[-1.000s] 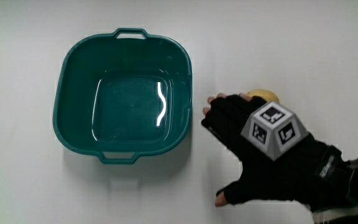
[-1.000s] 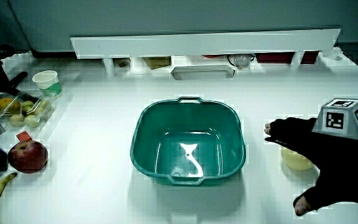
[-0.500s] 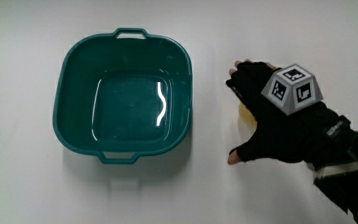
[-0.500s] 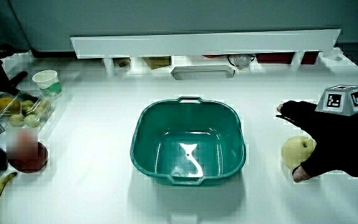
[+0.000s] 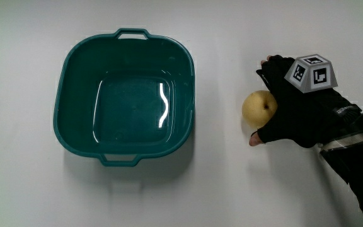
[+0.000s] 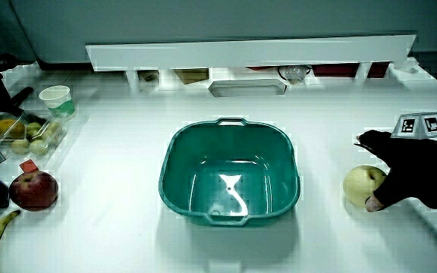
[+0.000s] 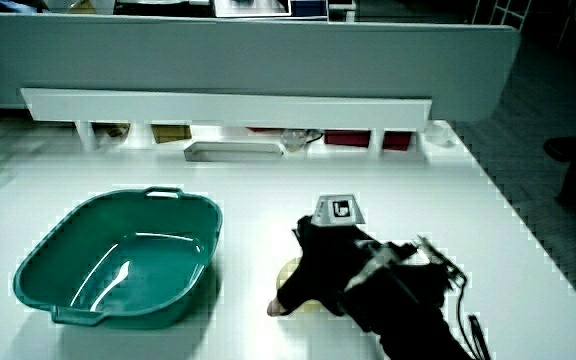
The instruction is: Pick pear from desk
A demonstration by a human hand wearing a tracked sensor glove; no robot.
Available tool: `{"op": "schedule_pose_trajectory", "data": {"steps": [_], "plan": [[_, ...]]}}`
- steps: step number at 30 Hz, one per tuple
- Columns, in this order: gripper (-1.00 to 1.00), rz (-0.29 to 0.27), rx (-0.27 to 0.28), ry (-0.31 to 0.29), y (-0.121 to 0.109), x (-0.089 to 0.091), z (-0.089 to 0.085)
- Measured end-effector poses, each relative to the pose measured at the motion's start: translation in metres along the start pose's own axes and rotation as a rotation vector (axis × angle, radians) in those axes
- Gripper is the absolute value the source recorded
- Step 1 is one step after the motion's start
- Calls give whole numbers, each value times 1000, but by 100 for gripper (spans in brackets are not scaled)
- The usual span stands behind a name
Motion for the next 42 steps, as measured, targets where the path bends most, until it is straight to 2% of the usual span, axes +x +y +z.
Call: {"op": "schedule_pose_trajectory", "data": {"steps": [5,12,16,25,26,31,37,42], "plan": [[0,-17,-27,22,9,9,-6],[0,-39,-18,15,13,11,-7],[0,-28,-26,15,14,12,-8],[26,-11,-2,-2,14,10,-9],[29,-8,-7,4,14,10,-9],[43,-1,40,11,12,10,-6],[60,7,51,22,12,10,-7],[74,0,71,-4,12,9,-6]]}}
